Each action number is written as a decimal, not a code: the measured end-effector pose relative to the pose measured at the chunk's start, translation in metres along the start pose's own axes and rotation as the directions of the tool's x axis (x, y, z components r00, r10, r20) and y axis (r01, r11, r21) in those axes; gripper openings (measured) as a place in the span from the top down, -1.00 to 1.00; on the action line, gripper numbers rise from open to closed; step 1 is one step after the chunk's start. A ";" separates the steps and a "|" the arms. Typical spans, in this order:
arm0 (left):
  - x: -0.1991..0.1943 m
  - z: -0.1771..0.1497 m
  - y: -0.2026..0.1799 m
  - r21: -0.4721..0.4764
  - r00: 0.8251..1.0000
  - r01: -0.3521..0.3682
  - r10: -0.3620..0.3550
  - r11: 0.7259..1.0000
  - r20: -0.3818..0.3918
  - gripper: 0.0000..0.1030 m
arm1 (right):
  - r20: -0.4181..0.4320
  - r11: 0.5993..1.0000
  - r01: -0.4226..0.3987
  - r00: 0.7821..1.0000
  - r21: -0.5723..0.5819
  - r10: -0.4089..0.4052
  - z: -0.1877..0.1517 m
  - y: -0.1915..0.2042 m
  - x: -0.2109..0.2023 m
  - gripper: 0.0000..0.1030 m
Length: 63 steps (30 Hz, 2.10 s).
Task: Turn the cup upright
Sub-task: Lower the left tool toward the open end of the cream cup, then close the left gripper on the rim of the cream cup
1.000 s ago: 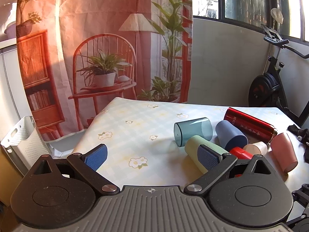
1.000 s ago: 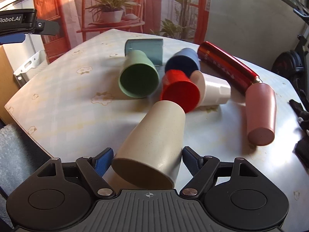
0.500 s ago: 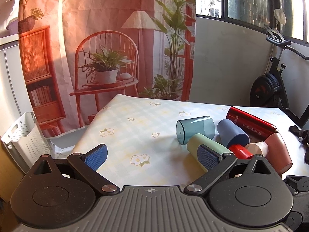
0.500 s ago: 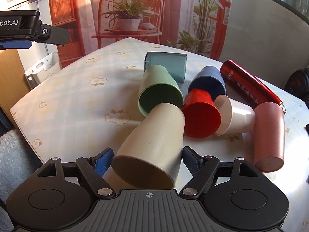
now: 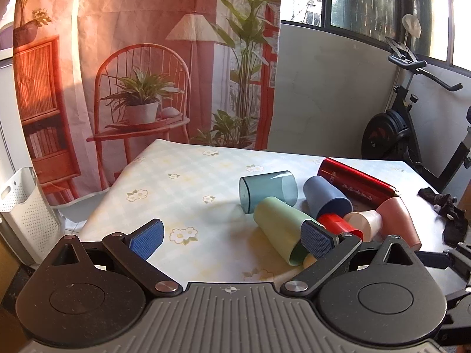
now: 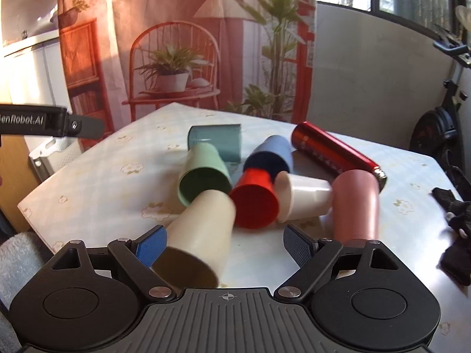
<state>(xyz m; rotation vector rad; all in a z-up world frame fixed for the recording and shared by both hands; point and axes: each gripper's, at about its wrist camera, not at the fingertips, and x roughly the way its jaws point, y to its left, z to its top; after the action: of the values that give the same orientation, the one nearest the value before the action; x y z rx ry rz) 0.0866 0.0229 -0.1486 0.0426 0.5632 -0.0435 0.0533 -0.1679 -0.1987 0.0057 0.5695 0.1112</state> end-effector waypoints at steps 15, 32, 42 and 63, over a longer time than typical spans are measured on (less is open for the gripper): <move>0.020 -0.038 -0.073 0.077 0.994 0.102 -0.100 0.992 -0.037 -0.95 | 0.128 0.939 0.297 0.939 0.174 -0.321 0.008 -0.073 -0.038 -0.77; 0.053 -0.072 -0.105 0.054 0.974 0.161 -0.149 0.986 -0.173 -0.95 | 0.119 0.934 0.278 0.943 0.225 -0.310 0.008 -0.088 -0.045 -0.80; 0.064 -0.079 -0.105 0.017 0.964 0.158 -0.151 0.987 -0.218 -0.95 | 0.089 0.938 0.268 0.952 0.219 -0.293 0.007 -0.083 -0.037 -0.80; 0.046 -0.053 -0.092 0.106 0.962 0.200 -0.175 0.974 -0.210 -0.45 | 0.112 0.942 0.225 0.959 0.249 -0.259 0.018 -0.082 -0.042 -0.80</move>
<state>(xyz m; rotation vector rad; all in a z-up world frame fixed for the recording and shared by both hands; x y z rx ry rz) 0.0928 -0.0671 -0.2206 0.1175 0.7640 -0.2627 0.0360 -0.2531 -0.1640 0.1714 0.4324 -0.1965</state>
